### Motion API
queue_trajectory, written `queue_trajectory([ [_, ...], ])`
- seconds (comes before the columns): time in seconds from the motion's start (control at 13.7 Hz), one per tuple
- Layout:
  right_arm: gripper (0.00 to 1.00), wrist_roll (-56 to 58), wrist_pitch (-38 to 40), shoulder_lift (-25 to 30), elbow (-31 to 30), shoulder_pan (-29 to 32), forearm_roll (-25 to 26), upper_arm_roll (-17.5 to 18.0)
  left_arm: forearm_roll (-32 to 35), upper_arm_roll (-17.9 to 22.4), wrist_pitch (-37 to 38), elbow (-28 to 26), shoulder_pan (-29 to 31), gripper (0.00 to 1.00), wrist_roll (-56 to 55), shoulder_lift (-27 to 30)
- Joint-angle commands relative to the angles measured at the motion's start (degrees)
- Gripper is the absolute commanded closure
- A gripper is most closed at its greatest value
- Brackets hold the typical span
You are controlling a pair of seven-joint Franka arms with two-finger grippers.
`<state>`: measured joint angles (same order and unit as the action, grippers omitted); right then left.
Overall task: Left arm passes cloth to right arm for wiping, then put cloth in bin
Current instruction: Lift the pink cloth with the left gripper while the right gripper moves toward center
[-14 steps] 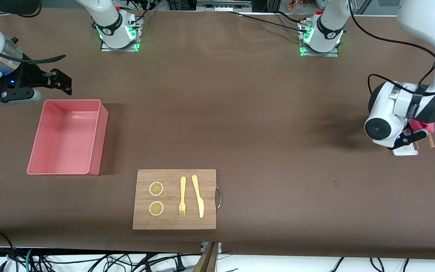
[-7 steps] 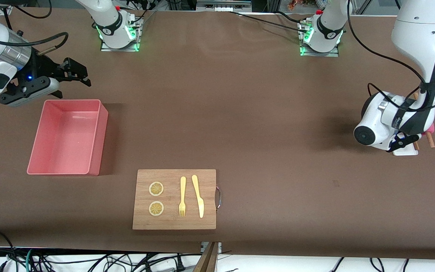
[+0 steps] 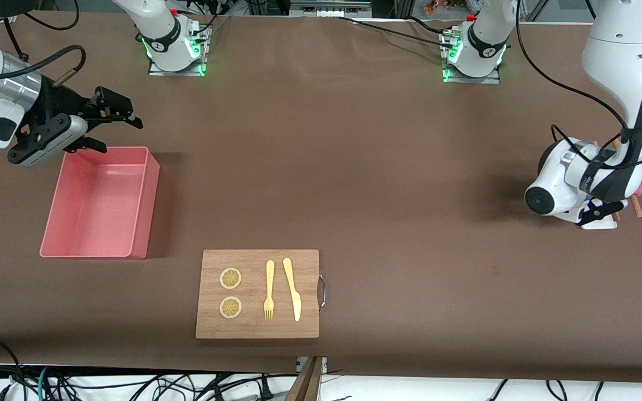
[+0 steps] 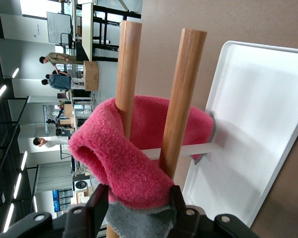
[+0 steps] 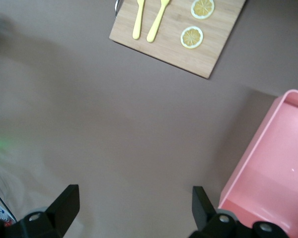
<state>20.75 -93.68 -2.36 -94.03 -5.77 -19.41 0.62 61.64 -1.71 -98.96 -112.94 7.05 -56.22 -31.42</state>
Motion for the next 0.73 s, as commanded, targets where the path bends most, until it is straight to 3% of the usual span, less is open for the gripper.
queue_trajectory([
  [0.0,0.00,5.3,-1.4,-1.6,-0.1,0.8,-2.6,0.4,0.8,-0.3,0.4,0.8,-0.1,0.52,-0.9,-0.7],
  [0.15,0.00,8.1,-2.5,-2.1,-1.1,1.1,-4.2,0.3,0.3,-0.4,0.5,0.8,-0.3,0.63,-0.8,-0.7],
  [0.36,0.00,11.0,-4.0,-2.3,-3.0,1.1,-4.2,0.3,-0.3,-0.5,1.0,0.8,-0.6,0.97,-0.7,-0.7],
  [0.66,0.00,19.4,-6.4,-2.3,-6.6,1.2,-5.5,0.4,-5.5,-0.7,1.1,1.4,-0.8,1.00,0.4,0.0],
])
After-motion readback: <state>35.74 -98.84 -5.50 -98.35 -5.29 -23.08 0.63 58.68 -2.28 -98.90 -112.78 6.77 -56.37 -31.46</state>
